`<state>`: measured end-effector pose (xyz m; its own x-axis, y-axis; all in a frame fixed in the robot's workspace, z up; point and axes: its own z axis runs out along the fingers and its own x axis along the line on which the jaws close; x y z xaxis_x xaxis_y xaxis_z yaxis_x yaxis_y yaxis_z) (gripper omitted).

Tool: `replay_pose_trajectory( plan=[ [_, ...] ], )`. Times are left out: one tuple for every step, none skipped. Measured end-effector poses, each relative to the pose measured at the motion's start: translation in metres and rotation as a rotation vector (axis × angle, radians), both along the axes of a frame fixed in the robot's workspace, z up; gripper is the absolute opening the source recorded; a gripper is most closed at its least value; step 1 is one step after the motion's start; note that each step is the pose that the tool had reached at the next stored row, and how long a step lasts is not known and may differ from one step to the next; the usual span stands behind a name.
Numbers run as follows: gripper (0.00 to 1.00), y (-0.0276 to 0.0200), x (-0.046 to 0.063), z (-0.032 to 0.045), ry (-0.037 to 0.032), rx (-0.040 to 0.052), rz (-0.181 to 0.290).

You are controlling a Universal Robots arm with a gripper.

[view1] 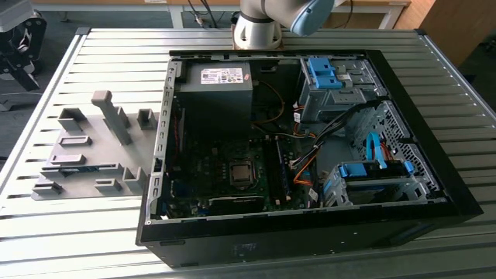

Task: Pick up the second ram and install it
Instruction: 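Pick up the second ram and move it above second insertion slot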

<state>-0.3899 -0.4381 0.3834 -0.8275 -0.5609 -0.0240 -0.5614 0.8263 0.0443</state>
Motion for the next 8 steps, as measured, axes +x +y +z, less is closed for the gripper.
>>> replay_pose_trajectory(
  plan=[
    [0.12,0.0000,0.0000,0.0000,0.0000,0.0000,0.015],
    [0.12,0.0000,0.0000,0.0000,0.0000,0.0000,0.027],
    [0.12,0.0000,0.0000,-0.0001,-0.0001,0.0001,0.044],
    [0.12,0.0000,0.0000,0.0000,0.0000,0.0000,0.047],
    [0.12,0.0000,0.0000,0.0000,0.0000,0.0001,0.047],
    [0.12,0.0000,0.0000,0.0000,0.0000,0.0000,0.047],
    [0.12,0.0000,0.0000,0.0000,0.0000,0.0000,0.047],
    [0.12,0.0000,0.0000,0.0000,0.0000,0.0001,0.047]
  ],
)
